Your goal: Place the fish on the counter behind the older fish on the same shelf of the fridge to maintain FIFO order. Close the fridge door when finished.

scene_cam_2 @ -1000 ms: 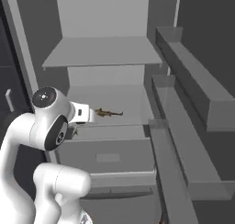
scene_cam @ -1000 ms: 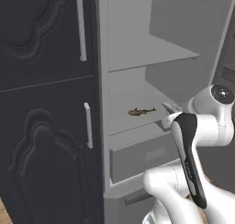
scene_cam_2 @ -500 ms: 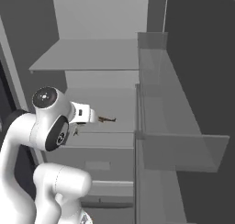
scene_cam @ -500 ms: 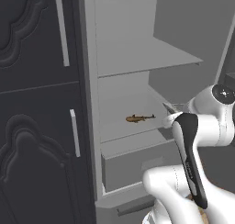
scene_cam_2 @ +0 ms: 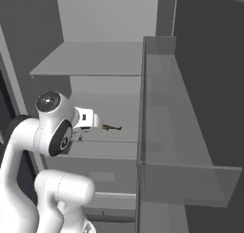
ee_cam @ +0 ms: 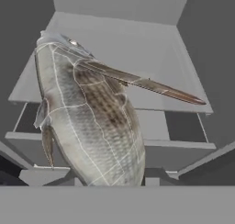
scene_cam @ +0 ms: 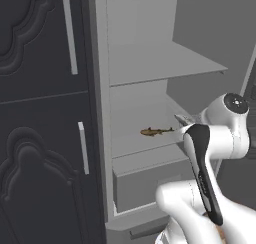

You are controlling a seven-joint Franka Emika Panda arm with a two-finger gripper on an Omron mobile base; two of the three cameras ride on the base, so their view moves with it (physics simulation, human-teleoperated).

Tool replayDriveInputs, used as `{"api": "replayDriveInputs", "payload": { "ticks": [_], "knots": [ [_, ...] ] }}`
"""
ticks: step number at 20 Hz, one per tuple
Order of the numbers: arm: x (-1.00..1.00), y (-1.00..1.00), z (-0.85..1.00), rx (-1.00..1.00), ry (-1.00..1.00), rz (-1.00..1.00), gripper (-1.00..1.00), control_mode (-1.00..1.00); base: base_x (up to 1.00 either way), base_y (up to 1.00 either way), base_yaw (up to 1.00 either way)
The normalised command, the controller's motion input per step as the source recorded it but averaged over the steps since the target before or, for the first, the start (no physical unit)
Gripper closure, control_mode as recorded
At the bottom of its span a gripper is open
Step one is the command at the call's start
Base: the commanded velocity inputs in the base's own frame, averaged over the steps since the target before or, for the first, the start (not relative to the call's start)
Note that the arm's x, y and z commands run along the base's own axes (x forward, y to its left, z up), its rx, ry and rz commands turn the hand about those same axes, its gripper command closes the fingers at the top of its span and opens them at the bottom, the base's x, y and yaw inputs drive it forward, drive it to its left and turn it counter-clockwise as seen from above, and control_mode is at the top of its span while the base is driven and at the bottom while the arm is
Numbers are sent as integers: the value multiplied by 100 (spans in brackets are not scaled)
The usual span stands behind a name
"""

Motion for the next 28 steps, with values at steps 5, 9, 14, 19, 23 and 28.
{"api": "replayDriveInputs", "payload": {
  "ticks": [5, 9, 14, 19, 23, 28],
  "knots": [
    [47, -2, -61, -4, -21, 26, 100, -100, 0, 0, 0],
    [21, 0, -39, -13, -20, 25, 100, -100, 0, 0, 0],
    [26, 19, -2, -20, -6, 14, 100, -100, 0, 0, 0],
    [63, 39, -4, -29, 0, 0, 100, -100, 0, 0, 0],
    [28, 2, -21, -20, 0, 3, 100, -100, 0, 0, 0],
    [48, 0, -12, -7, -1, 9, 100, -100, 0, 0, 0]
  ]
}}
